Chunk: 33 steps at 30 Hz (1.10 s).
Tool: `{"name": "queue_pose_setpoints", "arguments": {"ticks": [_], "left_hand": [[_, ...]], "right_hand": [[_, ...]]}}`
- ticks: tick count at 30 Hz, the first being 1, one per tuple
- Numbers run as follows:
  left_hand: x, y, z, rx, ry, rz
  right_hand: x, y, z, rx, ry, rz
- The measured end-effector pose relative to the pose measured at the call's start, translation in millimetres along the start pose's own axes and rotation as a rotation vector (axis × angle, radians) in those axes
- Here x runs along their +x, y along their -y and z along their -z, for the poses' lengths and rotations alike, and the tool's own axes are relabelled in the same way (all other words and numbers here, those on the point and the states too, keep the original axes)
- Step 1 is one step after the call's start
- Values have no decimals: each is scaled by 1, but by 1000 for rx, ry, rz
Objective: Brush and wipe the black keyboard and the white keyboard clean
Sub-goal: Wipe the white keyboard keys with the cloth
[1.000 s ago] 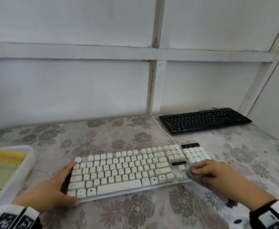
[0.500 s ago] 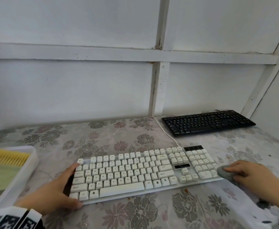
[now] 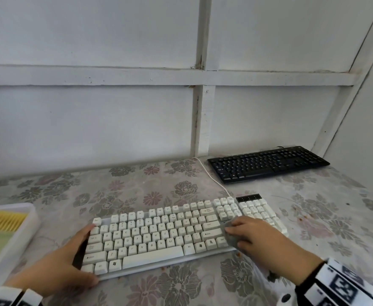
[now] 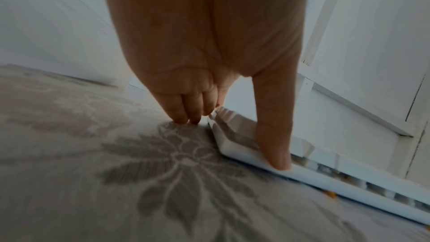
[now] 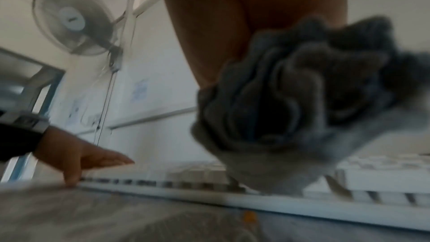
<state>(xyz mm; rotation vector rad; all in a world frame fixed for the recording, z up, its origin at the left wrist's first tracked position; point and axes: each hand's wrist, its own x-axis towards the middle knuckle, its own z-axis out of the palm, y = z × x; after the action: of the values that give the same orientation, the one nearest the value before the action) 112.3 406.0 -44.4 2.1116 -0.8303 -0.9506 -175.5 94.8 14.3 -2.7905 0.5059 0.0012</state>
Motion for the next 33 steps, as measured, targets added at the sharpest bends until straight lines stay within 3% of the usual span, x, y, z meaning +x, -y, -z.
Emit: {"name": "queue_pose_setpoints", "arguments": {"ticks": [10,21,30,33], "left_hand": [[2,1,-2,-58,-5,-38],[0,0,-3,-15,-8,-34],[0,-2,-3,27,-15,-20],[0,-2,-4,78,-26,-8]], "right_hand": [[-9,-23,0,-137,-39,-24],[-25,-40,21,-94,-12,-129],[-44,-68,28,-83,-3,-310],[-38,-71,44,-81,-79,-410]]}}
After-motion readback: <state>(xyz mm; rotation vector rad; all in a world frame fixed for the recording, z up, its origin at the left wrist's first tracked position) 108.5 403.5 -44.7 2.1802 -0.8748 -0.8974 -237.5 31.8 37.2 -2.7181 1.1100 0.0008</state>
